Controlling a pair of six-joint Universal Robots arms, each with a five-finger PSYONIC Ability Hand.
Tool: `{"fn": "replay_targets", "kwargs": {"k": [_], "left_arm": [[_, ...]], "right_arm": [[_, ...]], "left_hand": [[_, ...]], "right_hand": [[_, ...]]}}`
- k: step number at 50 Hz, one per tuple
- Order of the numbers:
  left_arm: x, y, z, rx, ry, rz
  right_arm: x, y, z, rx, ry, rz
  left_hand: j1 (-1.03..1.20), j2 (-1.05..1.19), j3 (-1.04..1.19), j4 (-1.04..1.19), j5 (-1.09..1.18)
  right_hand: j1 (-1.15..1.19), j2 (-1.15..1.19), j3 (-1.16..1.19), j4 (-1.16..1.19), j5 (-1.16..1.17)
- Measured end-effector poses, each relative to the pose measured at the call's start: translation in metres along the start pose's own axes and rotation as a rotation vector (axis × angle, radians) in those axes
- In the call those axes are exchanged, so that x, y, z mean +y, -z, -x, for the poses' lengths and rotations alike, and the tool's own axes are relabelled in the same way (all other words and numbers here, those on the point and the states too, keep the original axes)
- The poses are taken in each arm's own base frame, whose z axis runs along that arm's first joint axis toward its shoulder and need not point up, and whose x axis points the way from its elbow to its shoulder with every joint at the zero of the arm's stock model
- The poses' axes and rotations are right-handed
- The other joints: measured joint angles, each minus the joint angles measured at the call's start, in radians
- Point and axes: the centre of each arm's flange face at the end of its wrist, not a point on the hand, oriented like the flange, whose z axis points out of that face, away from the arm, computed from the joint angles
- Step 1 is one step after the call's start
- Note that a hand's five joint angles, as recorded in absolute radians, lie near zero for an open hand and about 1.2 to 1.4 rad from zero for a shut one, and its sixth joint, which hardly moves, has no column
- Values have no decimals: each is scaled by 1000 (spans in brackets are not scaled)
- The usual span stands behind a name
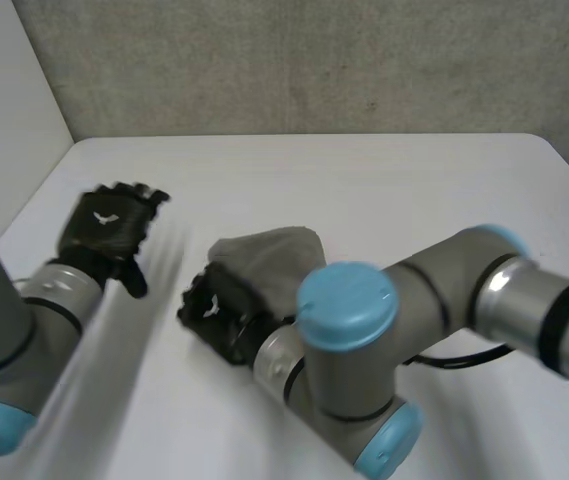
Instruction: Fold the towel.
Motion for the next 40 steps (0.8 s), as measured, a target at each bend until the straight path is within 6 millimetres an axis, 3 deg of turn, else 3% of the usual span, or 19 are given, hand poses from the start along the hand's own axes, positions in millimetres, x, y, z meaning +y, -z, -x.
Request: {"fn": "replay_targets", "kwargs": {"k": [4, 6, 7, 8, 9, 11, 12, 13, 16, 19, 23, 27, 30, 34, 40], "left_arm": [[-8, 1, 11, -25, 3, -28], [-14, 0, 13, -22, 3, -50], [-19, 0, 12, -14, 2, -69], [-21, -1, 12, -10, 2, -76], [-24, -1, 11, -4, 3, -88], [-26, -2, 11, 2, 3, -98], [-29, -2, 9, 9, 5, -108], [-37, -4, 5, 30, 13, -137], [-46, -7, -5, 64, 39, -167], [-54, -12, -20, 114, 82, -190], [-57, -18, -41, 175, 139, -191], [-46, -23, -67, 241, 190, -148], [-35, -26, -79, 265, 202, -111], [-12, -32, -93, 275, 203, -39], [13, -38, -99, 255, 192, 29]], "right_arm": [[3, -5, 12, -25, 0, 2], [3, -6, 12, -18, -8, 2], [0, -6, 6, 1, -25, 2], [-2, -5, 3, 13, -35, 0], [-4, -4, -1, 24, -45, -1], [-8, -2, -7, 45, -65, -3], [-11, 0, -13, 64, -83, -3], [-19, 8, -36, 133, -156, -5], [-22, 19, -62, 206, -247, -1], [-19, 39, -98, 297, -403, 13], [-8, 58, -125, 356, -574, 50], [16, 71, -146, 375, -766, 121], [27, 70, -148, 358, -820, 143], [49, 56, -143, 298, -880, 180], [78, 33, -126, 234, -904, 239]], "left_hand": [[-1, 0, 0, -1, 0], [-1, 0, 0, -1, -1], [-1, 0, 0, -1, 0], [-1, 0, 0, -1, -1], [0, 0, 0, 0, 0], [0, 0, 0, 0, 0], [2, 2, 1, 2, 1], [2, 2, 2, 2, 3], [3, 5, 6, 5, 4], [21, 21, 22, 22, 22], [37, 36, 37, 37, 38], [48, 48, 48, 48, 49], [48, 49, 49, 50, 50], [48, 48, 49, 49, 49], [45, 47, 47, 47, 47]], "right_hand": [[-17, -19, -32, -34, -19], [-247, -315, -307, -310, -273], [-519, -612, -621, -609, -554], [-519, -612, -621, -609, -554], [-651, -775, -787, -794, -738], [-651, -775, -787, -794, -738], [-651, -775, -787, -794, -738], [-736, -929, -976, -959, -923], [-736, -929, -976, -959, -924], [-736, -929, -976, -959, -924], [-736, -929, -976, -959, -924], [-736, -929, -976, -959, -926], [-736, -929, -976, -959, -925], [-736, -929, -976, -959, -926], [-736, -929, -976, -959, -925]]}}
